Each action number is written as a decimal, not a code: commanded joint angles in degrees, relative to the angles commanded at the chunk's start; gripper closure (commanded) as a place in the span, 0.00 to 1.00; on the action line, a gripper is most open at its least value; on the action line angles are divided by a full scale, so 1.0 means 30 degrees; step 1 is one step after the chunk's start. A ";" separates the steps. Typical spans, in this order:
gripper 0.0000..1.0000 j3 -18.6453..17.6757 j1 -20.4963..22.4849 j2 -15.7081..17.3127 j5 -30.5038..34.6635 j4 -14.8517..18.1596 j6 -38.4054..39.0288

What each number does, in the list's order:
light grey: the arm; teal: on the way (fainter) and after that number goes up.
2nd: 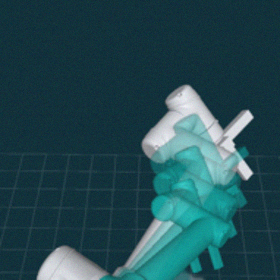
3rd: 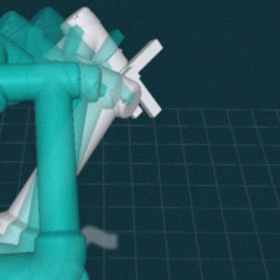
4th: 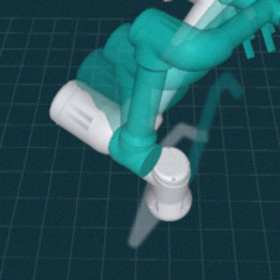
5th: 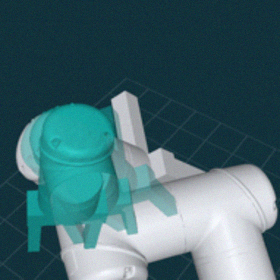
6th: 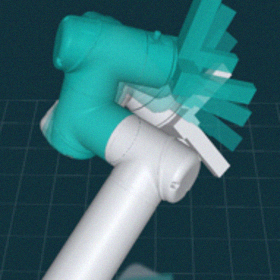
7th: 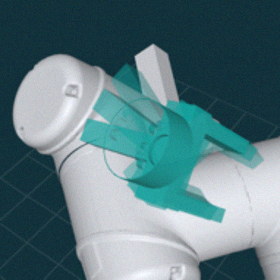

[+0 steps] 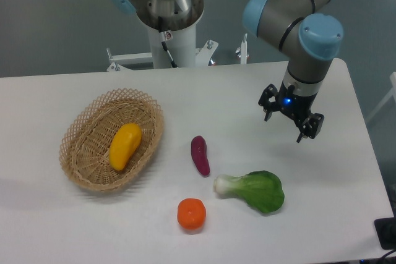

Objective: Pick up the mango from the basket
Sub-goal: 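Move the open gripper over the basket above the yellow mango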

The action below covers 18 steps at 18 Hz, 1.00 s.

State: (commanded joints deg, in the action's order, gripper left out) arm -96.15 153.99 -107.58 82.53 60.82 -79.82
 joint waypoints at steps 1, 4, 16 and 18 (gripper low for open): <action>0.00 -0.0029 -0.0206 0.0000 -0.0029 0.0029 0.0585; 0.00 -0.0059 -0.1084 0.0000 -0.0234 0.0000 0.2663; 0.00 -0.1199 -0.5655 0.0349 -0.0322 -0.0146 0.9202; 0.00 -0.1726 -0.6357 0.0643 -0.0322 -0.0205 0.9612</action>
State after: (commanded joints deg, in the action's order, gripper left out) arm -101.33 134.92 -105.65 81.56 60.21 -50.98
